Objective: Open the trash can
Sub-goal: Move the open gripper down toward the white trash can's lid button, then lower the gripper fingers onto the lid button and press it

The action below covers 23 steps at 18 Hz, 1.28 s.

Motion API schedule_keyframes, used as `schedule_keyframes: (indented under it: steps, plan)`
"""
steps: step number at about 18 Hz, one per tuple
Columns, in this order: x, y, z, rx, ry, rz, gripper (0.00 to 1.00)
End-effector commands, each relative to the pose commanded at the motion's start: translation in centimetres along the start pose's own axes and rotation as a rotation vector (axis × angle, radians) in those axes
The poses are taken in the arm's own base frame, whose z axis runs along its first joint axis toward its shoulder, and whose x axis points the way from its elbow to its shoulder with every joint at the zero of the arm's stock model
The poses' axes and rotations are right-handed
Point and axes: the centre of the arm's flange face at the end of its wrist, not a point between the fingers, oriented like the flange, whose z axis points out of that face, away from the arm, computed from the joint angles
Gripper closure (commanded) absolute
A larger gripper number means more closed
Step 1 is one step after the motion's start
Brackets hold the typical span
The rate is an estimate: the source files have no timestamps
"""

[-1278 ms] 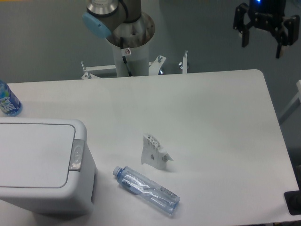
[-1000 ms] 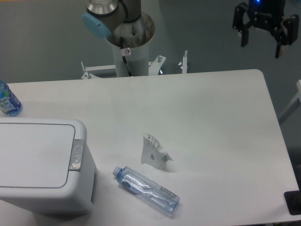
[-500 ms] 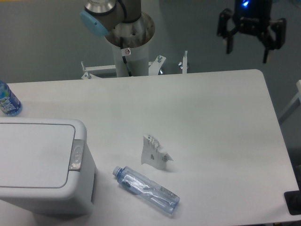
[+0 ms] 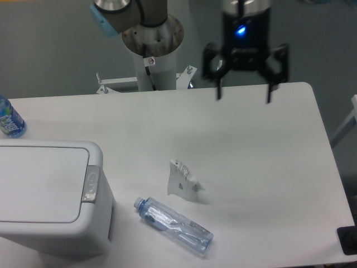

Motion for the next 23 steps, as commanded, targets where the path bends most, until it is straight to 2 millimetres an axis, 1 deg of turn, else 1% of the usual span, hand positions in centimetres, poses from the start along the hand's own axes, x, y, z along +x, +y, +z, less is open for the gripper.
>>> schedule_keyframes:
  steps: [1,4,9,11,13,16,23]
  plan:
    - [1.8,-0.9,0.8,0.009,0.014,-0.021,0.0]
    - [5.3,-2.6,2.7,0.031,0.042,-0.066,0.0]
    - [9.5,-4.2,4.9,0.048,0.089,-0.124,0.0]
    - [9.9,-4.7,5.5,0.054,0.149,-0.193,0.0]
    - [10.5,-5.5,5.3,0.076,0.232,-0.233,0.0]
    - [10.6,-5.7,5.3,0.087,0.289,-0.246,0.0]
    - [10.5,-5.5,7.1,0.064,0.309,-0.255,0.0]
